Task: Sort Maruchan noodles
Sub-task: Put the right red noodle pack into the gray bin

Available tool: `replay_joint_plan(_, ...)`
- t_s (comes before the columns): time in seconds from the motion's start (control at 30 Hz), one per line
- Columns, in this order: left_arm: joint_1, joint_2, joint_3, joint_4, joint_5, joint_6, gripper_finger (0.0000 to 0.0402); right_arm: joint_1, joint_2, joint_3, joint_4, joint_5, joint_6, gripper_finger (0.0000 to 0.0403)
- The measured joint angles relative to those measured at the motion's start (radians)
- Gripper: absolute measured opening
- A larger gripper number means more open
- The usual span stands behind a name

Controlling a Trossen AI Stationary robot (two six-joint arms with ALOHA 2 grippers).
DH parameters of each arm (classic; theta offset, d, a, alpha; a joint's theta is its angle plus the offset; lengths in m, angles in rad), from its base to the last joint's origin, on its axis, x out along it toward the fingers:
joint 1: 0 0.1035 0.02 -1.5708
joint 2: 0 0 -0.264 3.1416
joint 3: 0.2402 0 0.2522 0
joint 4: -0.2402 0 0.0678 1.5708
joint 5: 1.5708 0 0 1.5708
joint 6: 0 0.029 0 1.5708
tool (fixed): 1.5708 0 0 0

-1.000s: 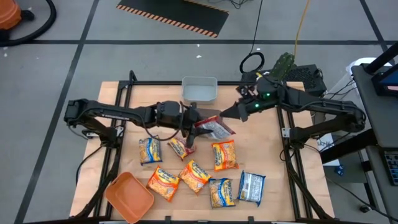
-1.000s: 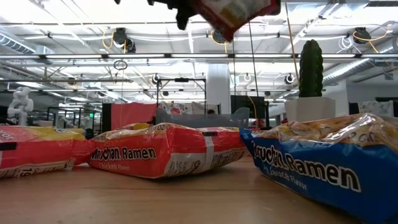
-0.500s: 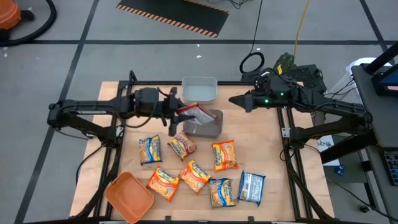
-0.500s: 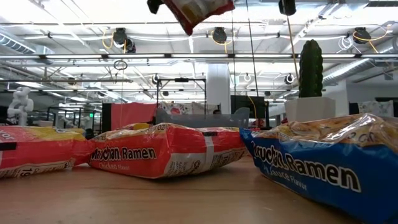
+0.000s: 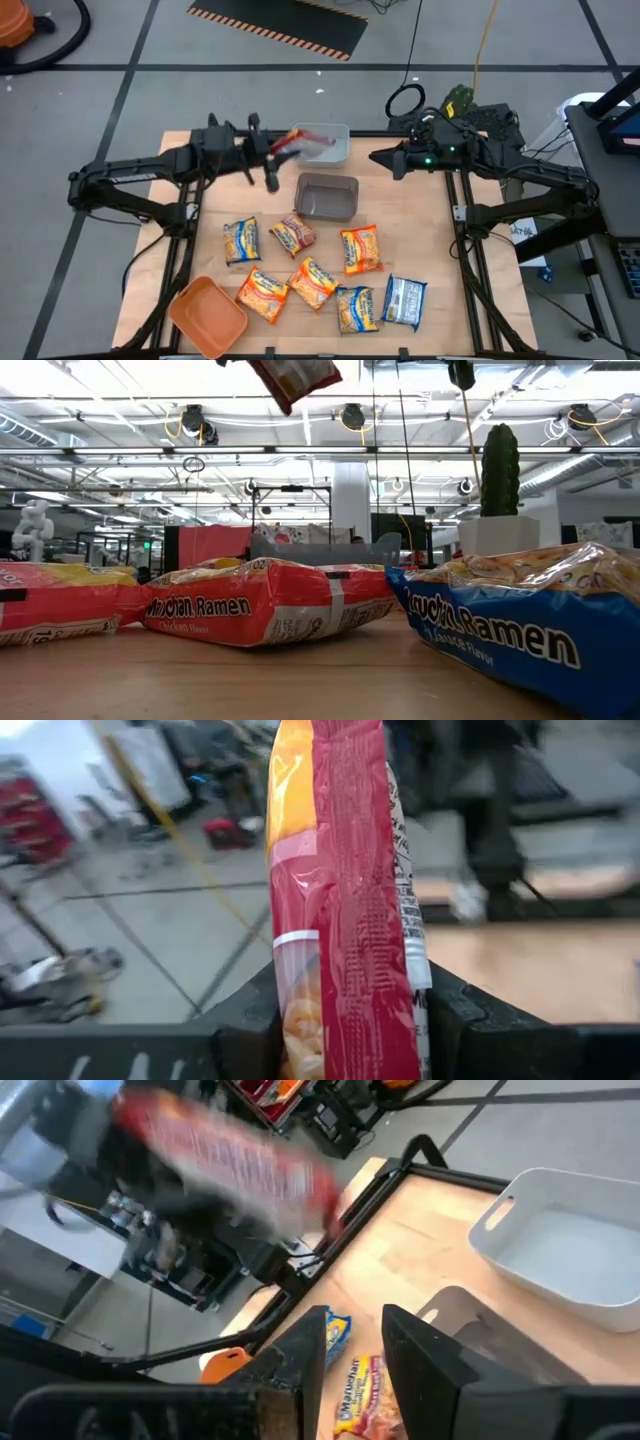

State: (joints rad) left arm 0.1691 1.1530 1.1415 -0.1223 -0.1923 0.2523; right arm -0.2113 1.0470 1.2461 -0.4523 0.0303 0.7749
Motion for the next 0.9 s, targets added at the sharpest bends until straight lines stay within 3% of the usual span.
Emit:
replay_joint_plan(0.23,0.078,0.079,0.037,0.028,-0.036,0.020,0.0131,-0.029,0.000,0.000,-0.035,-0.003,-0.073,0.0098)
replay_joint_plan(0.47,0.115,0.211,0.168,0.045,-0.045,0.013,0.0131,-0.058,0.000,-0.001,-0.120,-0.059,-0.101,0.0098)
replay_joint_plan(0.73,0.151,0.356,0.245,0.019,-0.183,-0.049,0.0131,-0.079,0.000,0.000,-0.233,-0.088,-0.191,0.0098)
replay_joint_plan(0.9,0.183,0.402,0.245,-0.018,-0.237,-0.164,0.0131,-0.094,0.000,-0.001,-0.272,-0.100,-0.193,0.0098)
